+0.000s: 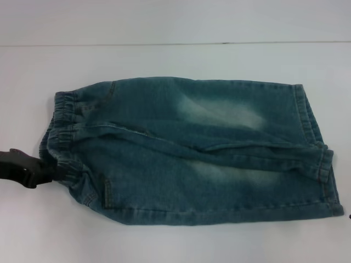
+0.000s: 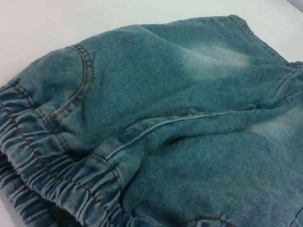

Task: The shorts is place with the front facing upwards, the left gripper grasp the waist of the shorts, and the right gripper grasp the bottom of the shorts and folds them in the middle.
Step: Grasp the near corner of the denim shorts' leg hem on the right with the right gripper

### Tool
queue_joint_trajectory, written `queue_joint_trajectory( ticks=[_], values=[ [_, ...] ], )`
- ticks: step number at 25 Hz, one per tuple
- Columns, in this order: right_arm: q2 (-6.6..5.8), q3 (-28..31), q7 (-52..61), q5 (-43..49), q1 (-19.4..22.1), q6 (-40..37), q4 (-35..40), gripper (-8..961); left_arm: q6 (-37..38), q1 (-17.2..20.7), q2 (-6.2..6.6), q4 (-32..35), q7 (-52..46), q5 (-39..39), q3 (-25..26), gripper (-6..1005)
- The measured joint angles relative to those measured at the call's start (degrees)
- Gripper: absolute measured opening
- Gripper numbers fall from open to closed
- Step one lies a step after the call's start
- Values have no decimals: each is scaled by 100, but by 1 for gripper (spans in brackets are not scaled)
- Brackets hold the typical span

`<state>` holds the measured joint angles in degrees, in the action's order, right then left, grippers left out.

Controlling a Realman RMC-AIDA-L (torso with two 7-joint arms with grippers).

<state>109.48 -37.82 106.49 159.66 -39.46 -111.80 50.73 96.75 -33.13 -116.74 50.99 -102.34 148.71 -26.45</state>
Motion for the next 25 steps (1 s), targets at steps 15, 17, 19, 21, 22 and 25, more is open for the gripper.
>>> queue_joint_trajectory(
  ticks=[15, 17, 19, 21, 22, 25],
  values=[
    [93, -642, 389, 373, -164, 386, -359, 942, -49, -35, -25, -1, -20, 44, 0, 46],
    [100, -754, 393, 378, -198, 445, -468, 942, -58, -26, -25, -2, -21, 47, 0, 46],
    [100, -865, 423, 379, -238, 529, -578, 942, -60, -17, -22, -2, -22, 45, 0, 46],
    [100, -940, 452, 381, -280, 609, -676, 936, -61, -14, -21, -2, -22, 45, 0, 46],
    [102, -965, 459, 382, -297, 646, -716, 932, -60, -14, -21, -2, -22, 45, 0, 46],
    [118, -1039, 461, 382, -347, 742, -831, 923, -69, -18, -29, -3, -22, 48, 0, 46]
  ],
)
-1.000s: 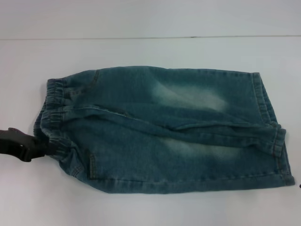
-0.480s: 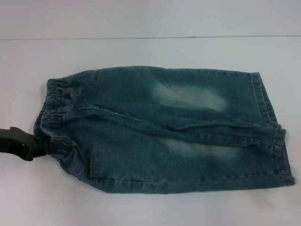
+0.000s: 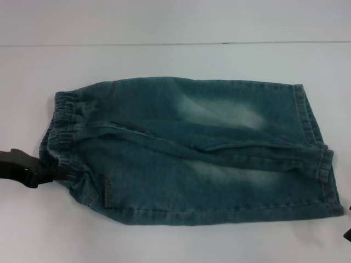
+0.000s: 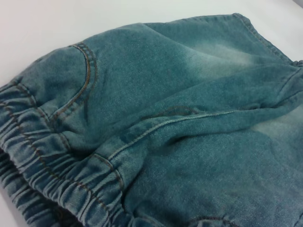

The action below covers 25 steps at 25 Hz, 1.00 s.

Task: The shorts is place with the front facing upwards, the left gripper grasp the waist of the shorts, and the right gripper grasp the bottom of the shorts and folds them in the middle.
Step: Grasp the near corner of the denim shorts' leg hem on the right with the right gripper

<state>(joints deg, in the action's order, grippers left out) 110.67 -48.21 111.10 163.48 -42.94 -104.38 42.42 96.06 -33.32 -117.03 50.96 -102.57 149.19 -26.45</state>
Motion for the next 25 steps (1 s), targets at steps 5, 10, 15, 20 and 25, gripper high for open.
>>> queue_joint_trajectory(
  ticks=[5, 10, 15, 20, 25],
  values=[
    [47, -56, -20, 0, -59, 107, -110, 907, -49, -1, -4, -31, 0, 12, 0, 46],
    [96, -82, -37, 0, -99, 191, -166, 891, -50, 11, -4, -34, 0, 14, 0, 46],
    [135, -83, -55, -37, -132, 202, -166, 875, -48, 15, -4, -34, 0, 14, 0, 46],
    [150, -40, -65, -55, -150, 209, -166, 859, -52, 18, -4, -43, 0, 14, 0, 46],
    [148, -11, -68, -133, -154, 210, -138, 844, -53, 28, -4, -55, 4, 14, -8, 47]
  ],
)
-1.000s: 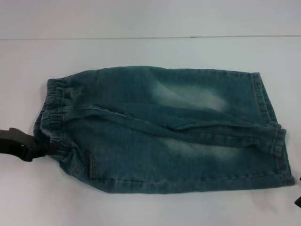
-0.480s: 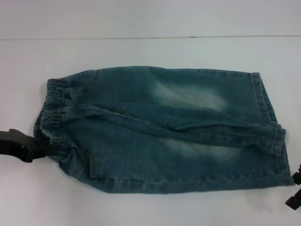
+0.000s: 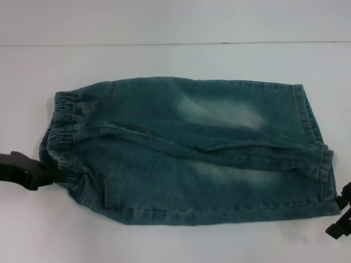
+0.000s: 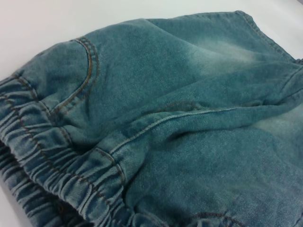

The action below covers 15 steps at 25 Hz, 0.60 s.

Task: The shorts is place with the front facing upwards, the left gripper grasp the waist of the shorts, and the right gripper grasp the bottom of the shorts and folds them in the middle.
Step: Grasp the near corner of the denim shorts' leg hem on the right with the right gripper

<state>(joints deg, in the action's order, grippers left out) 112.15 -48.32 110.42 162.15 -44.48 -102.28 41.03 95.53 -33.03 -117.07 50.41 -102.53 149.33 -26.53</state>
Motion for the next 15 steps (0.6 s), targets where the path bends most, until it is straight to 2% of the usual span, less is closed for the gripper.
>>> queue_joint_trajectory(
  ticks=[9, 15],
  values=[
    [-30, 50, -62, -258, 5, -1, 36, 815, 0, -1, -4, 0, 3, 0, -1, 47],
    [-5, 44, -91, -271, 12, 87, -7, 796, 1, -1, -9, 3, 5, 0, -1, 47]
  ],
)
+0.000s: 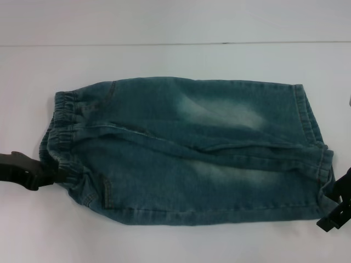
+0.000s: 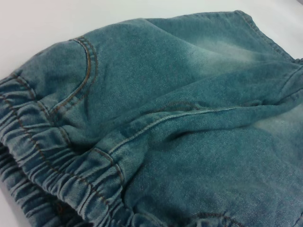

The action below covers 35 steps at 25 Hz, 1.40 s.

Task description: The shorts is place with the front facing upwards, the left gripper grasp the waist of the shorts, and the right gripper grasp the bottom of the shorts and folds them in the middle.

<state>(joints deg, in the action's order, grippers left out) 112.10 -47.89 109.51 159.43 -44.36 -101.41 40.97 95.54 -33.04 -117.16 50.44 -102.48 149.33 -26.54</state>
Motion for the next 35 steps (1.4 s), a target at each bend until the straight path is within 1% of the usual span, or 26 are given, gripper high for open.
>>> queue_joint_trajectory(
  ticks=[6, 16, 22, 25, 30, 35],
  values=[
    [5, -9, -16, 15, 14, 98, -11, 777, 0, 0, 0, -5, 0, 0, 0, 47],
    [-2, -19, -27, 35, 7, 115, -23, 534, 14, 0, -2, -8, 0, 0, 0, 47],
    [-4, -19, -27, 36, 26, 150, -24, 296, 18, 0, -9, -9, 0, 0, 0, 47],
    [-10, -19, -27, 57, 31, 187, -64, 77, 28, 0, -9, -8, 0, 0, 0, 47],
    [-20, -19, -38, 90, 47, 213, -89, 2, 81, 0, -9, -8, 0, 0, 0, 47],
    [-96, 57, -136, 64, 93, 70, -89, 2, 375, -4, 18, 22, -4, 0, 0, 47]
  ],
)
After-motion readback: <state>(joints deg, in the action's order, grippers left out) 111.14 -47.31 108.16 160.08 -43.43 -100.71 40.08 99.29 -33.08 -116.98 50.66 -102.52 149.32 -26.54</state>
